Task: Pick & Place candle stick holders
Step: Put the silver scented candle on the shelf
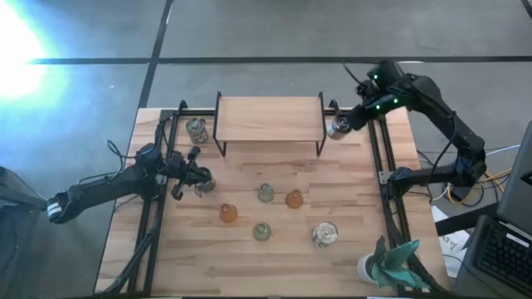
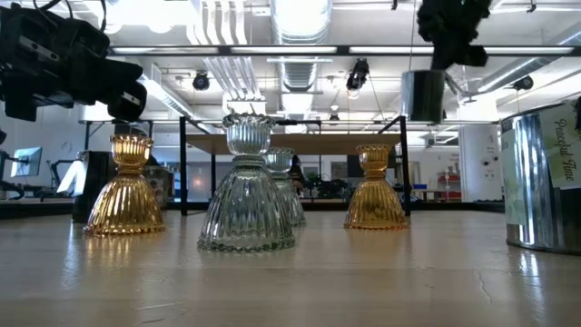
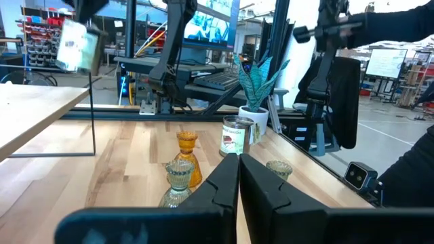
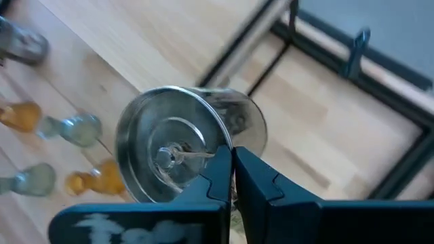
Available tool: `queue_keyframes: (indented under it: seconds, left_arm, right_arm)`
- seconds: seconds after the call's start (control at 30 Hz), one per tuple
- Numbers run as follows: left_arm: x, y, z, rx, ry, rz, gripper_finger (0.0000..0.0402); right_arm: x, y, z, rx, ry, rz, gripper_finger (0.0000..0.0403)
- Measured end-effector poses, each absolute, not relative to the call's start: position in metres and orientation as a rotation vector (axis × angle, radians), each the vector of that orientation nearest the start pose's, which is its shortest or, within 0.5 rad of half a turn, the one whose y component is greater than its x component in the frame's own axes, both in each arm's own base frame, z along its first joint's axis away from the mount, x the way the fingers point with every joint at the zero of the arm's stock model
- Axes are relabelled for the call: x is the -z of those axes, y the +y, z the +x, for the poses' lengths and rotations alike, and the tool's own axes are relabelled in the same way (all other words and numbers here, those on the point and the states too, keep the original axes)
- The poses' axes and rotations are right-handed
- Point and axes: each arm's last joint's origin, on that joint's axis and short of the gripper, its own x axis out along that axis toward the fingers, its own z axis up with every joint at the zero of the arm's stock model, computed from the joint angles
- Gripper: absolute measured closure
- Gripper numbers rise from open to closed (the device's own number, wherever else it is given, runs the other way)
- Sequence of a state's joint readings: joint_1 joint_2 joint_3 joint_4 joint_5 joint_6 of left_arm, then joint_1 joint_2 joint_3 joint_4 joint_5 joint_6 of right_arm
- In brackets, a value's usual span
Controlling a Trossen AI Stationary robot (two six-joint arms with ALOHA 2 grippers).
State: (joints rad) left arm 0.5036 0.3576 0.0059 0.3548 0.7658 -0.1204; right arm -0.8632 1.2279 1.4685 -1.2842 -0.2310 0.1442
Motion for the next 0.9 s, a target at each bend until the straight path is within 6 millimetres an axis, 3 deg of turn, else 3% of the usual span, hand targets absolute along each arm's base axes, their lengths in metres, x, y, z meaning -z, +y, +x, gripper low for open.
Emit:
queue_keyframes:
  seconds: [0.17,0.37,0.67,0.9]
  left_arm:
    - [-0.168,0.036,0.108,0.262,0.014,-0.118,0.0385]
    - [-0.168,0.036,0.108,0.262,0.014,-0.118,0.0383]
    - [-0.168,0.036,0.108,0.262,0.013,-0.118,0.0383]
    - [-0.168,0.036,0.108,0.262,0.014,-0.118,0.0383]
  right_arm:
    - [-0.411,-0.155,0.149,0.615,0.830,0.653,0.0395]
    - [-0.422,-0.167,0.172,0.576,0.859,0.636,0.0395]
    - [-0.423,-0.204,0.217,0.524,0.906,0.601,0.0395]
    - [-0.413,-0.239,0.246,0.504,0.966,0.598,0.0395]
